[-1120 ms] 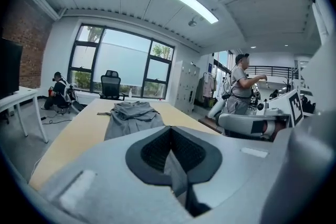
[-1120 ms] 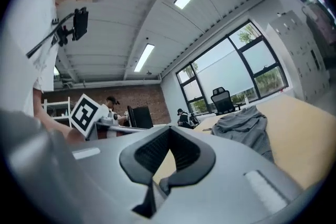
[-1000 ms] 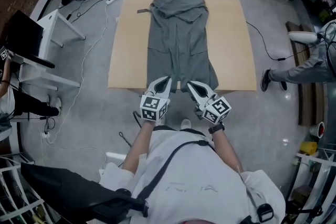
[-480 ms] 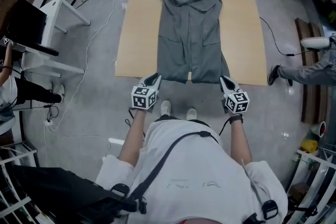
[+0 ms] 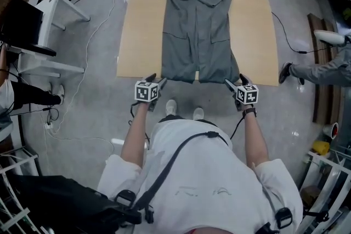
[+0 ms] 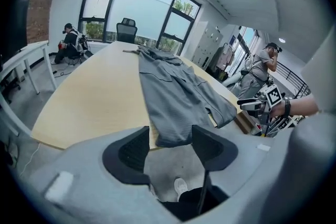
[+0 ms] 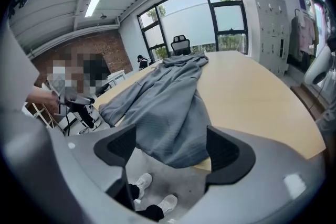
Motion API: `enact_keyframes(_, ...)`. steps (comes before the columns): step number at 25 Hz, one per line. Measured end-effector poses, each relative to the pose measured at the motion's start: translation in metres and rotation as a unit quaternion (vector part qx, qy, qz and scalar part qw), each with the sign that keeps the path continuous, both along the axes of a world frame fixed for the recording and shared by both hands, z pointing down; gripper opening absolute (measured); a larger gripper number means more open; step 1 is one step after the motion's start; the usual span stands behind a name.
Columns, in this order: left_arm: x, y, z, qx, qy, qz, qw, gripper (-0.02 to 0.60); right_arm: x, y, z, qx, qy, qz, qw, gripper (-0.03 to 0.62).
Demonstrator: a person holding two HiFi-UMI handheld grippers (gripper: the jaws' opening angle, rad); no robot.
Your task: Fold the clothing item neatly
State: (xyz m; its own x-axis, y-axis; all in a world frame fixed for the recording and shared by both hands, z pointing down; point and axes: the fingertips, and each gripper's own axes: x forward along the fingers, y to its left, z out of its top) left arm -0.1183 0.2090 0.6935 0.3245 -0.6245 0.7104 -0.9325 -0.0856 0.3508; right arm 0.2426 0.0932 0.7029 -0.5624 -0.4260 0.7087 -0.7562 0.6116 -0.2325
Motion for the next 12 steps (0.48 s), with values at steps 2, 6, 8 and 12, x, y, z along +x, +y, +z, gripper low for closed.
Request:
enact_keyframes(2, 0.000, -0.007, 0.008, -0.013, 0.001, 0.000, 0.9999, 0.265, -0.002, -0.006, 0.008, -0.011, 0.004, 0.004, 1.000, 0.405)
enact_keyframes(6, 0.002, -0.019, 0.026, -0.040, -0.009, -0.006, 0.9992, 0.264, -0.006, -0.017, 0.020, -0.020, 0.025, 0.011, 0.999, 0.405)
enact_keyframes(8, 0.005, -0.021, 0.034, -0.054, -0.007, -0.008, 0.9985, 0.264, -0.008, -0.018, 0.029, -0.031, 0.036, 0.013, 0.999, 0.402)
enact_keyframes(12, 0.022, -0.019, 0.047, -0.083, -0.004, 0.005, 0.9966, 0.262, -0.016, -0.014, 0.040, -0.044, 0.049, 0.008, 0.998, 0.397)
